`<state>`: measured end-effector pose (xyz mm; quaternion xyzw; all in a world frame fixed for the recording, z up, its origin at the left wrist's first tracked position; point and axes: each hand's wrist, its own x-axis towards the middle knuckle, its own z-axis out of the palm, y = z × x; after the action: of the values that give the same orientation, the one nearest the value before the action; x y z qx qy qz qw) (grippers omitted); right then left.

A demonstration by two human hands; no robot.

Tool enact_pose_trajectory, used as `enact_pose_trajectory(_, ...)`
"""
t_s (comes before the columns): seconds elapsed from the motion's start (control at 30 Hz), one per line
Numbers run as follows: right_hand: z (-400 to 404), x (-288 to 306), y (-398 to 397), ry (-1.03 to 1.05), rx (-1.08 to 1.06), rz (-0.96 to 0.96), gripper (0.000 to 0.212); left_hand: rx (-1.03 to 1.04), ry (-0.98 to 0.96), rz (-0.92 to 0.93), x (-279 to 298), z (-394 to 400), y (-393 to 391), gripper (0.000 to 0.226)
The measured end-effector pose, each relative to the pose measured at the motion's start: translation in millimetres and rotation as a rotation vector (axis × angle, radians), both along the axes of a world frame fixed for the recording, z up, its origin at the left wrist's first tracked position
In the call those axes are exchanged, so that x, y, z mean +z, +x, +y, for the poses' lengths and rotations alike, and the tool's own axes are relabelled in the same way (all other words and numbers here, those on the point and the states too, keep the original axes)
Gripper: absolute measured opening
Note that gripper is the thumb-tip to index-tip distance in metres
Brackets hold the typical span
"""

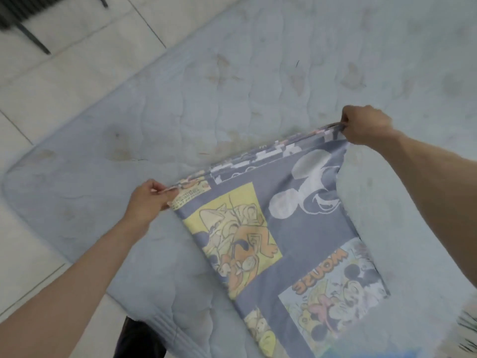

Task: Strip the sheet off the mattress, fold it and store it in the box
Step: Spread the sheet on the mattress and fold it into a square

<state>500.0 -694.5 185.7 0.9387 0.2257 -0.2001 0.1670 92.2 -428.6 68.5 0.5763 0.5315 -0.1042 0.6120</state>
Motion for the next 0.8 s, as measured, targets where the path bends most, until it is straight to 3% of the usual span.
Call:
enact_pose_trajectory(0.1, -25.3, 116.8, 10.3, 0.157, -0.147, -0.185, 0.015, -0.165, 0.277, -0.18, 104.5, 55.6, 84.7, 0.025)
enact_pose_trajectory(0.2, -47.0, 238.3, 13.9, 0.358, -0.287, -0.341, 0.018, -0.323, 0.577, -0.356, 250.3, 94.4, 159.2, 0.023)
enact_pose_trajectory(0.27, -58.9, 312.6, 8.2, 0.492, -0.384, -0.38, 0.024, -0.368, 0.788, -0.435, 349.8, 106.9, 189.3, 0.024)
enact_pose_trajectory(0.4, -87.6, 421.3, -29.4, 0.72, -0.446, -0.369, 0.027, -0.388, 1.028, -0.54, 511.8, 108.2, 207.2, 0.025)
enact_pose_trajectory(0.5, -107.0, 455.0, -75.0, 0.762, -0.46, -0.348, 0.019, -0.42, 1.225, -0.54, 600.8, 97.7, 204.4, 0.029)
enact_pose_trajectory(0.6, -118.5, 453.2, -132.8, 0.74, -0.42, -0.35, 0.013, -0.476, 1.367, -0.502, 659.1, 83.1, 188.3, 0.029)
enact_pose_trajectory(0.8, -106.0, 422.9, -258.9, 0.654, -0.223, -0.332, 0.017, -0.532, 1.532, -0.307, 691.4, 67.7, 133.2, 0.028)
